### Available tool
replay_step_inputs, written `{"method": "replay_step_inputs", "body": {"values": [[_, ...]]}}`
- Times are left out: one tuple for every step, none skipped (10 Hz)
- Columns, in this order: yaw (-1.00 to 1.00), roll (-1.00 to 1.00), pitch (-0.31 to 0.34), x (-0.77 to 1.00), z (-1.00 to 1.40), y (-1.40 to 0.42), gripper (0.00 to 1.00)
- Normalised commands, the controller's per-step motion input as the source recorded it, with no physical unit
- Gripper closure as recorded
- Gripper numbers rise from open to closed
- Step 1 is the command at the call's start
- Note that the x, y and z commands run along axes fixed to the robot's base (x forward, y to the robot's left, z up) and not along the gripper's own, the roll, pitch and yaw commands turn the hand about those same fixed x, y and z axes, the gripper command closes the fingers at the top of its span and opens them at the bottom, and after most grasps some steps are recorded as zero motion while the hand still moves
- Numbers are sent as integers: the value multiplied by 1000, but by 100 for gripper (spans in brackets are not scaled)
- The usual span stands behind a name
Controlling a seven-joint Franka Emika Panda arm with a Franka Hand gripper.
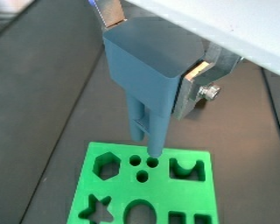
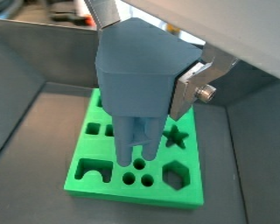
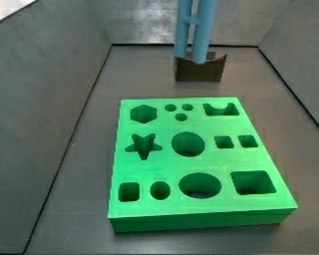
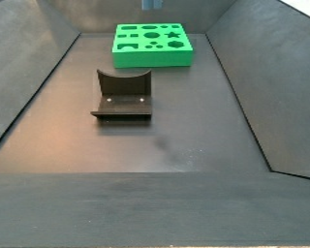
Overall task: Pick up the 3 prong object. Move up. Place the 3 prong object on the fixture. Regrasp the 3 prong object. Move to above the board. Insert the 3 prong object.
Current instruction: Insert the 3 prong object.
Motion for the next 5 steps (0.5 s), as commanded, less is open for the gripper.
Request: {"method": "replay_step_inputs", "body": {"values": [[-834, -31, -29, 0, -457, 126, 100], [-840, -21, -24, 0, -454, 131, 100], [-820, -21, -20, 0, -451, 146, 100], [-757, -7, 0, -6, -449, 134, 100], [-9, 37, 57, 0, -134, 0, 100]]}}
